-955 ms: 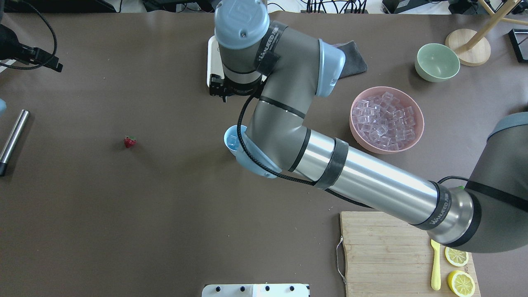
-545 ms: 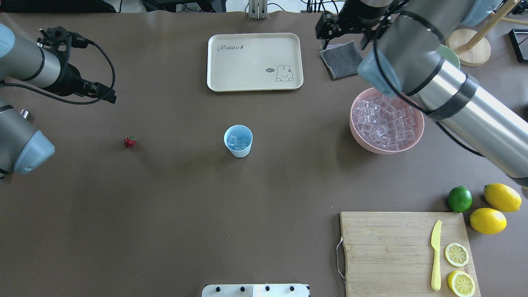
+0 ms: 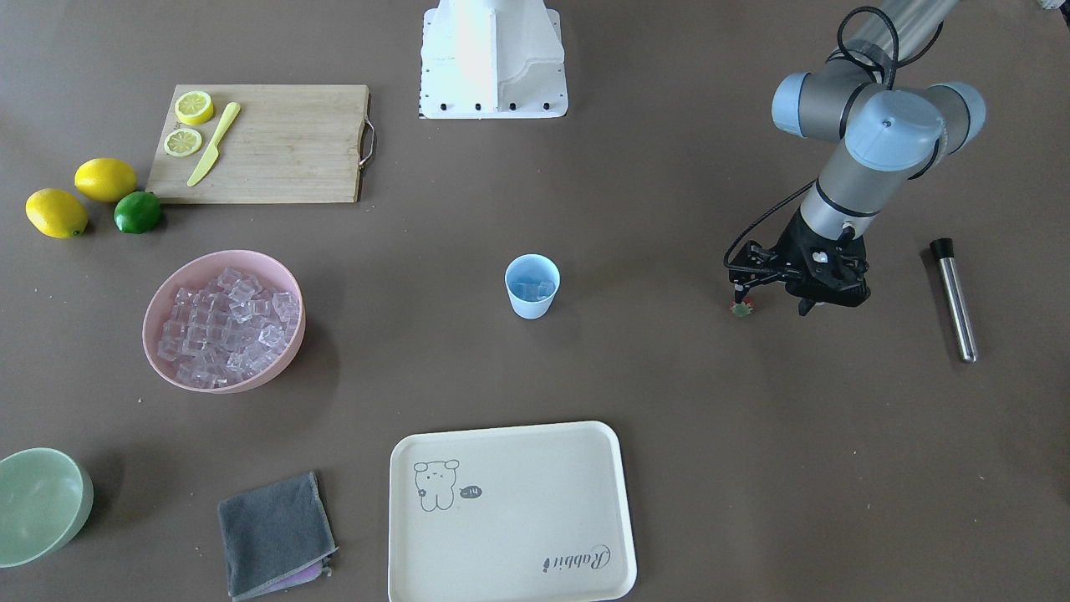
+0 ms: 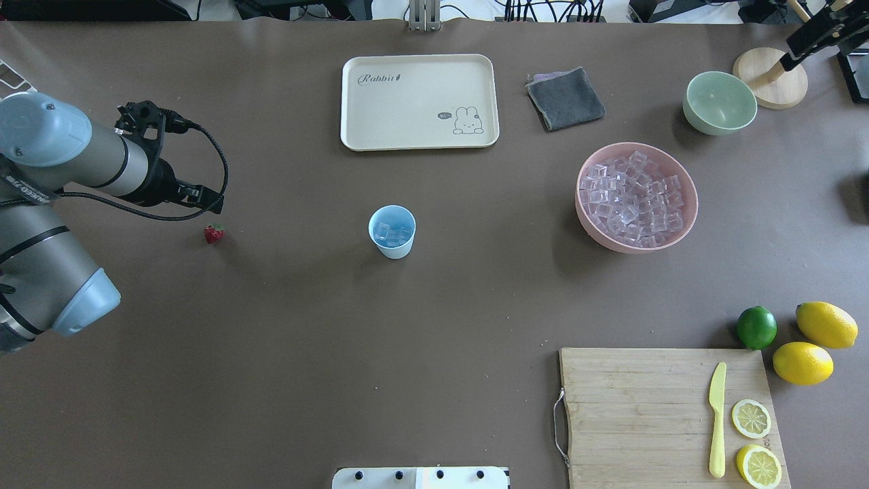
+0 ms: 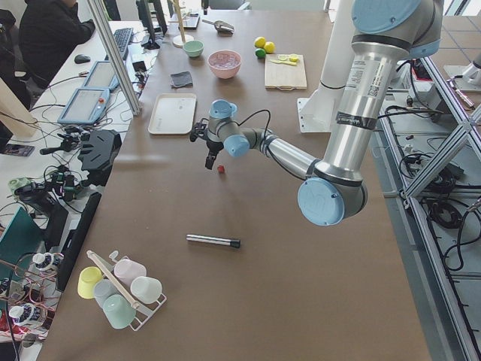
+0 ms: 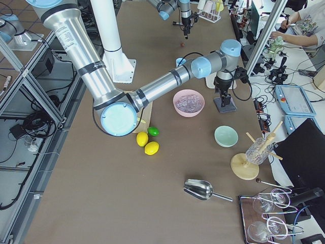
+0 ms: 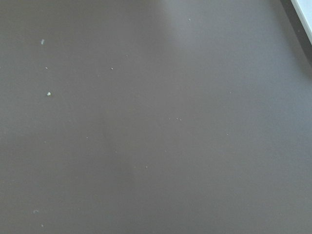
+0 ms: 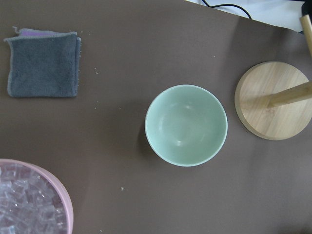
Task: Mash ice and strawberries in cup
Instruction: 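Withdraw the right arm while the left gripper reaches for the strawberry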
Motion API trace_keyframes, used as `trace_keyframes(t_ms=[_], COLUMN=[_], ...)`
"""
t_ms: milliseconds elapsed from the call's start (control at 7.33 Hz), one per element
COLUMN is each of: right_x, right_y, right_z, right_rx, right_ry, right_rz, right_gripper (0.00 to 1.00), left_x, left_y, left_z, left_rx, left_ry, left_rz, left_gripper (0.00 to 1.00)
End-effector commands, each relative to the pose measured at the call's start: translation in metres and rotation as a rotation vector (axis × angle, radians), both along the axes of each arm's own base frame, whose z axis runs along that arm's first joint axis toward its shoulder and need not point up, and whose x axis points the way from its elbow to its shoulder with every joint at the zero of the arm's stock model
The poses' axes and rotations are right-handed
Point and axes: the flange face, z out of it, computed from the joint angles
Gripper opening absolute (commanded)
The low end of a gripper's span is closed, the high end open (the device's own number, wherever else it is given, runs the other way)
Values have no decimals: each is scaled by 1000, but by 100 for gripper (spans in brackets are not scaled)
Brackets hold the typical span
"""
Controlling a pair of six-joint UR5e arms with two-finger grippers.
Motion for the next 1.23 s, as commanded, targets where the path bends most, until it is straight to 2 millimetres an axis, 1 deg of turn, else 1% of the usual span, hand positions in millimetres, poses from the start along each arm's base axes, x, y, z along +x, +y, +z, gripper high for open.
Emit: trace_keyframes(t_ms=[0,136,273,409,545,682,818,955,1091], right_x=[52,57,60,62,62,62,62,62,62], right_y=[72,103,122,139,141,141,142,142,141], right_z=[45,57,72,93,97,101,102,102,98], right_rx=[29,18,32,60,95,90,89,89,95], right_ry=[7,8,6,1,-6,-11,-9,-4,-7], right_rz=[-16,-17,-19,-18,-18,-21,-21,-19,-17], right_gripper=[98,98,98,98,98,98,98,98,98], left_x=[5,8,9,22,35,49,52,54,57], left_y=[5,6,7,14,23,33,34,34,32], left_z=[-3,-3,-2,5,8,10,11,11,11], left_rx=[3,1,-3,-1,-42,-45,-27,-29,-23], left_ry=[4,3,4,-15,-11,-18,-30,-33,-36], left_rz=[8,12,10,22,9,27,19,20,25], left_gripper=[97,97,97,97,97,97,97,93,89])
